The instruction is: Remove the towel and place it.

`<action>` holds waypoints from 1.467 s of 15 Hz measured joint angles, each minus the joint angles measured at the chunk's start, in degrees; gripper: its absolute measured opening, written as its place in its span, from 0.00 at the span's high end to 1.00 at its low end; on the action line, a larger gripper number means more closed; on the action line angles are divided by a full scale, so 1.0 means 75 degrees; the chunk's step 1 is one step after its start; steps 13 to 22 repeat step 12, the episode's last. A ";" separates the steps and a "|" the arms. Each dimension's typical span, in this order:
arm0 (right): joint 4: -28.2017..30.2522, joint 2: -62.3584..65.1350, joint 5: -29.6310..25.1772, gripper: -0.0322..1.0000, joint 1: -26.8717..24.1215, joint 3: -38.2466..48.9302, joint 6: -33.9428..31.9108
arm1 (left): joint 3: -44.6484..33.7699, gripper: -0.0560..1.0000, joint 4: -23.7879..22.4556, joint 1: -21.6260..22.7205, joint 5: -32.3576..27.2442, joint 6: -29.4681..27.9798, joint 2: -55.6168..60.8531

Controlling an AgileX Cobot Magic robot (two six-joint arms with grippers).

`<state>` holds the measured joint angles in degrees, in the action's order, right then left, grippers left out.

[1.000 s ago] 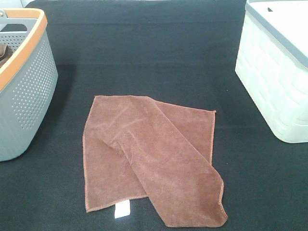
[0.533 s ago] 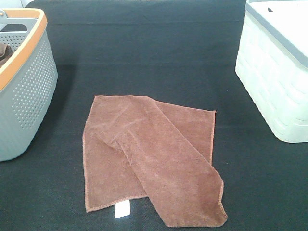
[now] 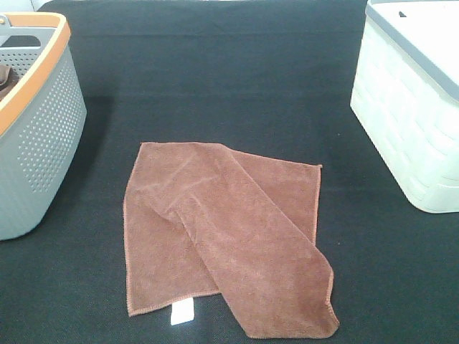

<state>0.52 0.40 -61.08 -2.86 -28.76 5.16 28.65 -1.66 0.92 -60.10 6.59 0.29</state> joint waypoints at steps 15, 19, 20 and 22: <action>0.0000 0.0000 0.0000 0.17 0.0000 0.0000 0.0000 | 0.0000 0.26 0.0000 0.0000 0.0000 0.0000 0.0000; 0.0000 0.0000 0.0000 0.17 0.0000 0.0000 0.0000 | 0.0000 0.26 0.0000 0.0000 0.0000 0.0000 0.0000; 0.0000 0.0000 0.0000 0.17 0.0000 0.0000 0.0000 | 0.0000 0.26 0.0000 0.0000 0.0000 0.0000 0.0000; 0.0000 0.0000 0.0000 0.17 0.0000 0.0000 0.0000 | 0.0000 0.26 0.0000 0.0000 0.0000 0.0000 0.0000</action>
